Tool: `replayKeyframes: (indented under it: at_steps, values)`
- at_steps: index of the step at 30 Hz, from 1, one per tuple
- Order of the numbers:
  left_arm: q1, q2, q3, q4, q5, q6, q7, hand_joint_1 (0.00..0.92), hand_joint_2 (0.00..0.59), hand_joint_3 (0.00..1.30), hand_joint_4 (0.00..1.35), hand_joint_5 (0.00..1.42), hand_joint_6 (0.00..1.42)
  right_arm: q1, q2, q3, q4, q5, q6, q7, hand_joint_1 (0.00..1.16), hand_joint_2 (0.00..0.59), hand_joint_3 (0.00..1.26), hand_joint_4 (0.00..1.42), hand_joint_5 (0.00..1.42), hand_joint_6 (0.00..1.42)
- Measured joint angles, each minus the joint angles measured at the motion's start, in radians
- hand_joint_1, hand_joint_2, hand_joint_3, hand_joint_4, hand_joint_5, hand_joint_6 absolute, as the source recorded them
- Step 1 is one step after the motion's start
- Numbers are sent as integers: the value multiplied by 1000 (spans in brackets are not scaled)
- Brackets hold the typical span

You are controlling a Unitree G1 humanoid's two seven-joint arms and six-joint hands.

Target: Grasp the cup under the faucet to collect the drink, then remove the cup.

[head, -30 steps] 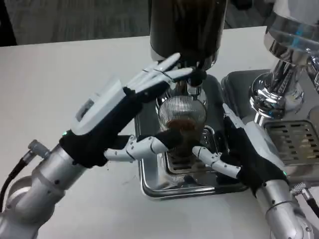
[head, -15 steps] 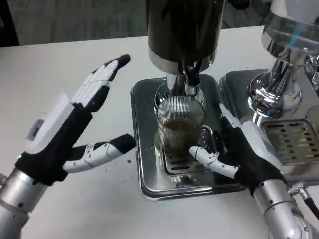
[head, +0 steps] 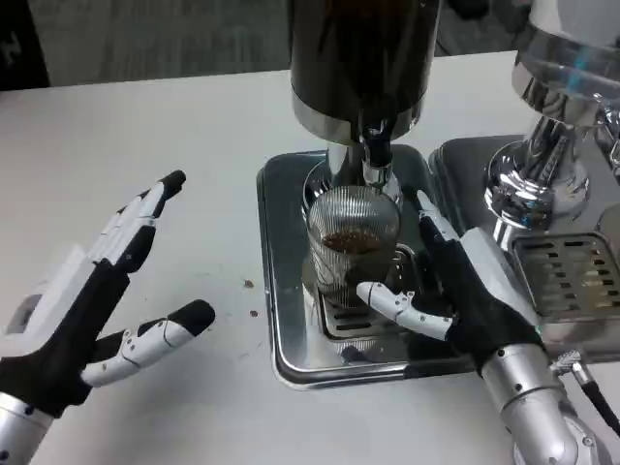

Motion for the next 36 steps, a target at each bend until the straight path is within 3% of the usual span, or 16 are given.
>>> replayKeyframes:
  at_steps: [9,26,36]
  values:
    - [44,13,5,0,-6,18,0,0,90,0,0,0,0,-17,28,0,64,14,-96,-59,628,183,0,0,0,56]
    - [57,44,-33,85,28,20,1,0,121,80,0,0,0,-58,62,-10,159,72,-131,-62,676,170,0,0,14,154]
    - [66,56,-34,88,28,20,1,0,138,145,0,11,0,-93,66,-18,237,101,-205,-71,716,160,0,0,69,197]
